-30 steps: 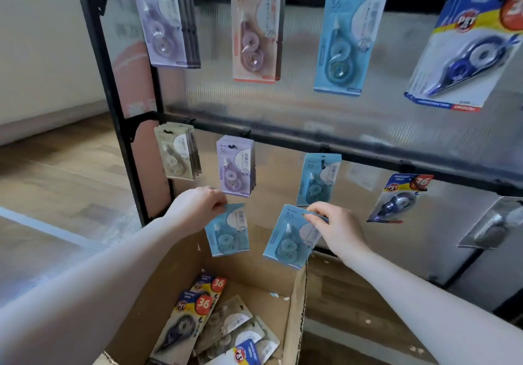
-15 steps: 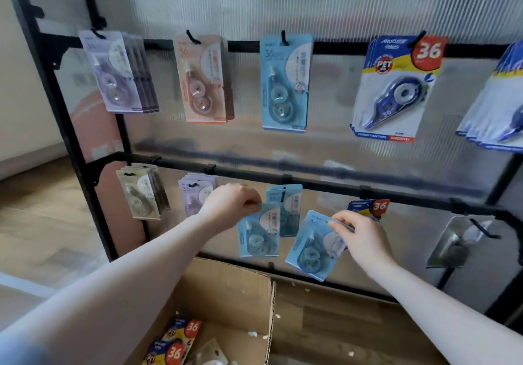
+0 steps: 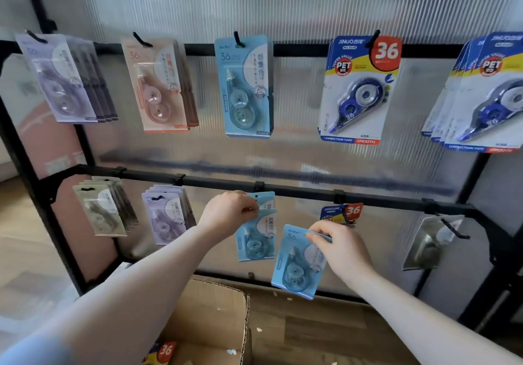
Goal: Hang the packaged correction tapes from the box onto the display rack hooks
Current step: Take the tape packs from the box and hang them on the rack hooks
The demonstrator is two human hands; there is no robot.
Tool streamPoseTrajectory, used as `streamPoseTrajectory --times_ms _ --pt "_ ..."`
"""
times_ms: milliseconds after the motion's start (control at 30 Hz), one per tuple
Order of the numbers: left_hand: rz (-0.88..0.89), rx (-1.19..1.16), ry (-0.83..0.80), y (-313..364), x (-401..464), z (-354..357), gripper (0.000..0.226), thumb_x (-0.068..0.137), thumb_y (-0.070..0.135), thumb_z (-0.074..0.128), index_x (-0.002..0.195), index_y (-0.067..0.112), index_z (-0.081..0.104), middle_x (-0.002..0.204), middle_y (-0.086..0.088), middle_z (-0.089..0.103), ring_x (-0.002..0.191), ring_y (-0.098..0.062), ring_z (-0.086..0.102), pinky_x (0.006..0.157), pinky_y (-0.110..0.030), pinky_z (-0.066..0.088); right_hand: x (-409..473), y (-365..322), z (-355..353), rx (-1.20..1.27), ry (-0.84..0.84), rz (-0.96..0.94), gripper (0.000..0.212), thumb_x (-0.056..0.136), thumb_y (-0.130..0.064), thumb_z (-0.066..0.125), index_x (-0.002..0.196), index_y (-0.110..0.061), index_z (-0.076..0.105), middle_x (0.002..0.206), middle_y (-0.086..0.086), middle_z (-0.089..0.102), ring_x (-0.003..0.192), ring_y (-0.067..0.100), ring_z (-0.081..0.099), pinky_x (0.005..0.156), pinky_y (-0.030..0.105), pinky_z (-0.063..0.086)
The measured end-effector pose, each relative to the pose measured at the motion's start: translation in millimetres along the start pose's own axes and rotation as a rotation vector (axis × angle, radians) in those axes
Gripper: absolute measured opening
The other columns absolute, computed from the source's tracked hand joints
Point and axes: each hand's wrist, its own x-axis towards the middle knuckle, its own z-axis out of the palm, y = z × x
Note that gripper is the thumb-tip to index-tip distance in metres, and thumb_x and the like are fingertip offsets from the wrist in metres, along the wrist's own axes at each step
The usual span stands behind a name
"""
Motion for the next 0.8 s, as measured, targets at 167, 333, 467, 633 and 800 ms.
streamPoseTrajectory --times_ms 167,333,467,633,800 --pt "0.027 -0.036 -0.007 -2.8 3.1 5.9 0.024 0.093 0.031 0.051 0.108 0.020 0.066 0.104 0.001 0.063 0.087 -0.018 0.055 0.067 -0.029 0.041 4.0 1.8 2.6 -0.017 -0.015 0.006 0.019 0.092 -0.032 0.055 0.073 -0.033 0.056 0.077 -0.014 0.063 0.075 0.007 0.056 0.058 0.034 0.045" --pt "0.078 -0.092 0.021 -15.2 -1.3 8.4 0.025 0.095 0.024 0.049 0.109 0.015 0.067 0.104 -0.002 0.063 0.092 -0.021 0.058 0.073 -0.029 0.043 4.1 2.9 5.1 -0.031 -0.043 0.013 0.017 0.092 -0.033 0.054 0.075 -0.033 0.056 0.079 -0.014 0.063 0.075 0.006 0.056 0.056 0.031 0.044" --pt "0.095 -0.124 0.020 -20.0 -0.1 7.6 0.026 0.096 0.021 0.048 0.112 0.013 0.067 0.108 -0.002 0.064 0.095 -0.020 0.058 0.076 -0.029 0.043 4.8 3.8 10.6 -0.053 -0.058 0.012 0.015 0.093 -0.033 0.053 0.078 -0.031 0.057 0.080 -0.013 0.062 0.075 0.004 0.054 0.053 0.025 0.038" --pt "0.069 -0.092 0.011 -22.6 8.4 15.1 0.027 0.097 0.023 0.046 0.116 0.016 0.065 0.112 -0.001 0.063 0.099 -0.021 0.057 0.077 -0.029 0.043 5.4 1.7 19.9 -0.077 -0.096 0.009 0.013 0.093 -0.034 0.052 0.083 -0.029 0.059 0.084 -0.012 0.064 0.075 0.003 0.054 0.054 0.025 0.042" --pt "0.078 -0.079 0.027 -25.6 20.3 23.7 0.029 0.097 0.023 0.045 0.120 0.019 0.062 0.113 0.000 0.061 0.097 -0.021 0.058 0.073 -0.027 0.040 8.0 1.6 24.2 -0.101 -0.124 0.011 0.012 0.093 -0.036 0.051 0.085 -0.030 0.059 0.089 -0.011 0.065 0.079 0.006 0.056 0.056 0.027 0.047"
